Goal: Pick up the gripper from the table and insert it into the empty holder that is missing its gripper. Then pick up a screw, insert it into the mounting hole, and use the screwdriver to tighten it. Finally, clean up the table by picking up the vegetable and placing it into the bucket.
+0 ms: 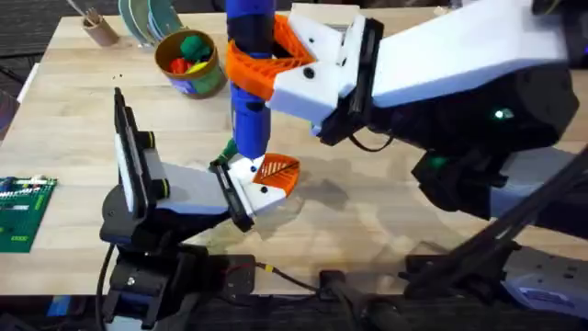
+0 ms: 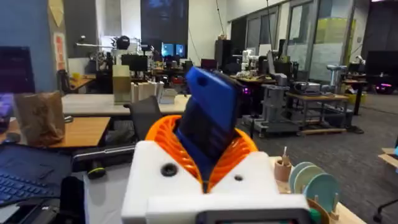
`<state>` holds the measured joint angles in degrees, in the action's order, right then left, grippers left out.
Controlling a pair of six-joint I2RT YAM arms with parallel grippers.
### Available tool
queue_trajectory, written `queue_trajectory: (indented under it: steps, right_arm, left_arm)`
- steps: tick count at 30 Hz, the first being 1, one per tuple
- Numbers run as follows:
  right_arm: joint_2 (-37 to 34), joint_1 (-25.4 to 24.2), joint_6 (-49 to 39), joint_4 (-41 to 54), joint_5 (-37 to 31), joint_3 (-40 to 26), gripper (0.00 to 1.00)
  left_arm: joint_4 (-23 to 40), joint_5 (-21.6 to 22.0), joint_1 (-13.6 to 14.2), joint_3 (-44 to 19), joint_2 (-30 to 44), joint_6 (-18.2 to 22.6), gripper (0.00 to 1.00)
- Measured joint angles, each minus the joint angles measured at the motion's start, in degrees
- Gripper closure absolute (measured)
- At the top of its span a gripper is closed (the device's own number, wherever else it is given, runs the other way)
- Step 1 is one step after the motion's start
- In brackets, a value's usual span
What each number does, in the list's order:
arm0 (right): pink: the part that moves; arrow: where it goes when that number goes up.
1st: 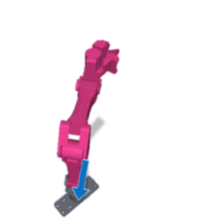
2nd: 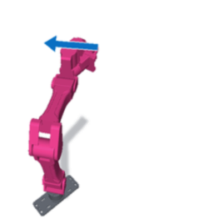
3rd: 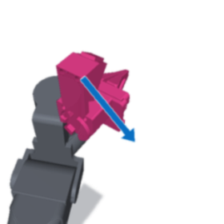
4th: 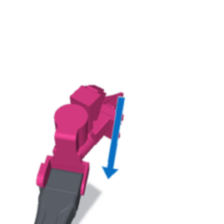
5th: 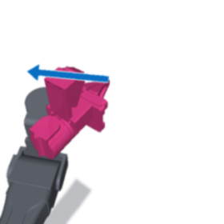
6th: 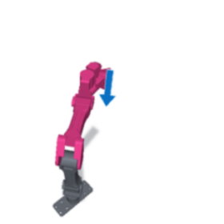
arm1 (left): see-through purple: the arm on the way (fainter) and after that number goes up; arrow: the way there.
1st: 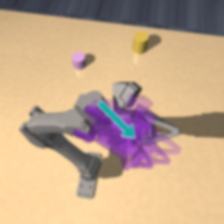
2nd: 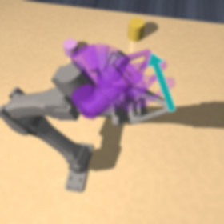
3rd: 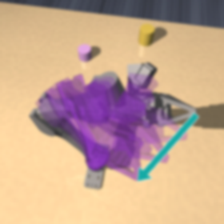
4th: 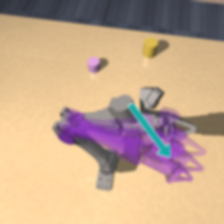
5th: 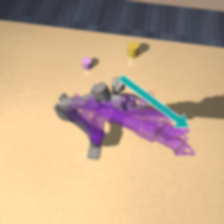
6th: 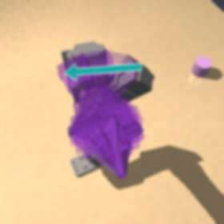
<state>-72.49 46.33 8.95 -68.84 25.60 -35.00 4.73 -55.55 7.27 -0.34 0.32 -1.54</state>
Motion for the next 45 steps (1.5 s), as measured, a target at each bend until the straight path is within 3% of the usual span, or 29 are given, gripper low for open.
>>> queue_trajectory:
  steps: [45]
  right_arm:
    - [-0.8, 1.2, -2.0, 4.2, 0.0, -0.5, 0.971]
  left_arm:
    - [0.0, 0.0, 0.0, 0.0, 0.0, -0.4, 0.992]
